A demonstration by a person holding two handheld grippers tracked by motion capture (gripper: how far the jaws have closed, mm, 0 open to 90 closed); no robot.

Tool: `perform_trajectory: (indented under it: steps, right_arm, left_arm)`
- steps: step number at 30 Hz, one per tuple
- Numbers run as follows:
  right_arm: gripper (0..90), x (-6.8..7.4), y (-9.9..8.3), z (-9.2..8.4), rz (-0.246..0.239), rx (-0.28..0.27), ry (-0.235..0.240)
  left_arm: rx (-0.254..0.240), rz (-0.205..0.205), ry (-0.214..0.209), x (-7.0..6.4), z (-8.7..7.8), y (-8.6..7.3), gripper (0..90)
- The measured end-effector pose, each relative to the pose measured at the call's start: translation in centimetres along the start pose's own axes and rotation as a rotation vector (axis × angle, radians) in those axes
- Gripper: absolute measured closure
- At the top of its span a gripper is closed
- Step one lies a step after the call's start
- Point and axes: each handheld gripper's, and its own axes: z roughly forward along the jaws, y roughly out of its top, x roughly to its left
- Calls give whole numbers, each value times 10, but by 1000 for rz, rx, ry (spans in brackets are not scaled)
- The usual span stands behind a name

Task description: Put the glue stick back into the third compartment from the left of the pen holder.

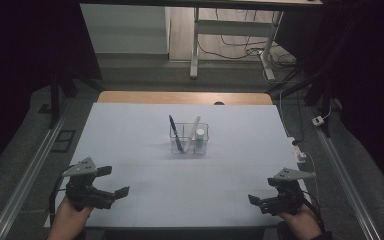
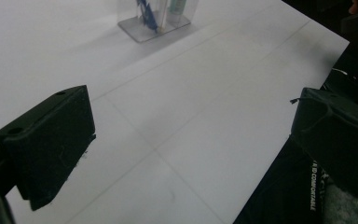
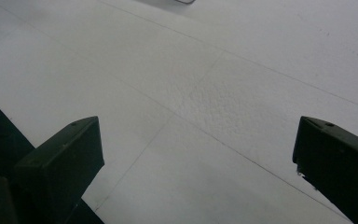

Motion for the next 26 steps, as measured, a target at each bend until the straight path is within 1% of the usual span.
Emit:
perform_trajectory:
  steps: [2,7,11,13,15,17,20,23,26]
  right_arm:
    - [14,0,0,0,1,0,0]
    - [14,0,0,0,0,1,-2]
    - [14,0,0,0,0,1,-3]
    - [14,0,0,0,-1,1,-3]
    - [14,0,0,0,-8,2,-1]
    - [14,0,0,0,-7,6,-2]
    - [14,1,0,0,-7,4,-3]
    - [14,1,0,0,-8,6,-6]
    - [14,1,1,1,-10,10,-5]
  left_arm:
    - [-2,-17,7,2,-4,-7,0]
    - [10,-41,33,5,-11,-23,0]
    - [21,-47,61,6,-16,-32,0]
    - [37,-44,84,6,-18,-36,0]
    - [57,-35,109,6,-20,-38,0]
    - [59,-30,119,5,-22,-40,0]
    - [78,-31,138,4,-23,-41,0]
    - [110,-28,150,4,-22,-41,0]
    - [116,-23,150,3,-21,-41,0]
